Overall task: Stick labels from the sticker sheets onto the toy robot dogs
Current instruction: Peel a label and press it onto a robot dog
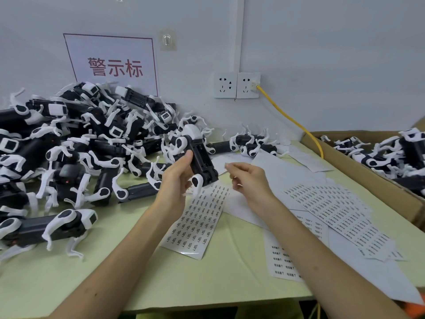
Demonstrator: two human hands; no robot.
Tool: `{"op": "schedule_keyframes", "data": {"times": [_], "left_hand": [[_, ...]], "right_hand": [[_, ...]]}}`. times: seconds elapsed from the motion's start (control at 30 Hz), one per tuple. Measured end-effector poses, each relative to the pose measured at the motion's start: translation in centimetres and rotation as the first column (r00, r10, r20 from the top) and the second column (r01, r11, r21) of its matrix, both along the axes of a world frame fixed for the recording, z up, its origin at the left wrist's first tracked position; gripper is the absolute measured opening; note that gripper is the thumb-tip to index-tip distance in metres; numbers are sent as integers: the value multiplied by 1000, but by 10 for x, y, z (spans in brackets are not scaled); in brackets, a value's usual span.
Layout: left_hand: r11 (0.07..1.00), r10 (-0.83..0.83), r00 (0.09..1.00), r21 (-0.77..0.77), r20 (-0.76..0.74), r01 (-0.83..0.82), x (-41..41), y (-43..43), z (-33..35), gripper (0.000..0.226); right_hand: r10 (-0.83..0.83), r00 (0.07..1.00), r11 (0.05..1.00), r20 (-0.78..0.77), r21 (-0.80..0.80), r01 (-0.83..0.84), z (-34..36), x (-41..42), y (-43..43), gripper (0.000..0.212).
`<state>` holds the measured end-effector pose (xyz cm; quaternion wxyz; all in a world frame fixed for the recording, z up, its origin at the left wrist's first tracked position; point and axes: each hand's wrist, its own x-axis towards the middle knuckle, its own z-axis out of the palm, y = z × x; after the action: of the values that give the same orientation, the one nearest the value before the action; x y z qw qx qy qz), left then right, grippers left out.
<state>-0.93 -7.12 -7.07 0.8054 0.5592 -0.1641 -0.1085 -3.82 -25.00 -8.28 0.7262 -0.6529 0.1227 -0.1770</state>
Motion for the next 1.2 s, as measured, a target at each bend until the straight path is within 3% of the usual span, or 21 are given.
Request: {"op": "schedule_keyframes", "data": {"times": [0.07, 0.17, 0.33, 0.53, 0.8, 1.03, 1.1, 1.2], "left_hand": [[998, 57, 996, -31, -64, -59, 5, 2, -1, 42], [968, 55, 968, -225, -243, -111, 12, 5, -4, 14], [926, 14, 943, -353, -331, -137, 14, 5, -6, 21], [897, -67, 952, -435, -300, -73, 10, 3, -6, 35], [914, -144, 964, -402, -225, 42, 9, 1, -9, 35], [946, -158, 961, -313, -227, 82, 6, -4, -10, 64], [949, -151, 962, -307, -227, 76, 6, -5, -11, 58], [945, -116, 968, -324, -221, 39, 7, -4, -12, 29]], "right_hand": [[38, 999, 993, 17, 108, -40, 4, -2, -3, 9], [176, 983, 942, 54, 281, -184, 9, -3, -1, 13], [394, 901, 795, 182, 424, -434, 11, -9, 6, 34], [603, 750, 631, 272, 413, -657, 4, -15, 23, 50], [687, 676, 563, 268, 393, -727, -5, -18, 35, 55], [711, 644, 536, 283, 375, -756, -7, -19, 42, 58], [711, 643, 534, 284, 376, -757, -8, -18, 43, 58], [719, 634, 526, 285, 372, -764, -9, -18, 43, 58]]}}
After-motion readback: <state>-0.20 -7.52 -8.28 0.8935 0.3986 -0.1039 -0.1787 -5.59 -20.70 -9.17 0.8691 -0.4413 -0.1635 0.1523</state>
